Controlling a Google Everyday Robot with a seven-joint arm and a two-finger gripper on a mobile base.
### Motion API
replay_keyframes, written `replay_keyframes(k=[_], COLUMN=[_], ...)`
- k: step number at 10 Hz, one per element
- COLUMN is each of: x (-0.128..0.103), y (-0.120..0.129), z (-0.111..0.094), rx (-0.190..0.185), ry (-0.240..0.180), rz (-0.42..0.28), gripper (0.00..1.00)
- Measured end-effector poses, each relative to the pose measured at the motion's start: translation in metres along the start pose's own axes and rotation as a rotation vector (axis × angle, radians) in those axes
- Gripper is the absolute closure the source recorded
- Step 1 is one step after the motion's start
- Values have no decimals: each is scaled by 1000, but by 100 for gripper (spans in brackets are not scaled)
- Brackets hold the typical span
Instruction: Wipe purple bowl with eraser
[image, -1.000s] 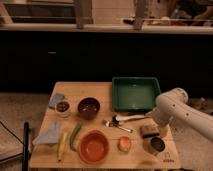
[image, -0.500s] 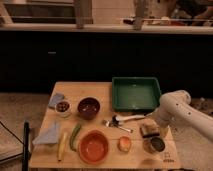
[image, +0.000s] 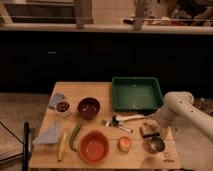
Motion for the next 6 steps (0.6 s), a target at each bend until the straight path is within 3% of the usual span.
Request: replay_keyframes(k=[1,6], x=[-1,4], y=[-1,0], z=[3,0], rx=[-1,11], ry=[-6,-7], rz=[1,16], gripper=[25,73])
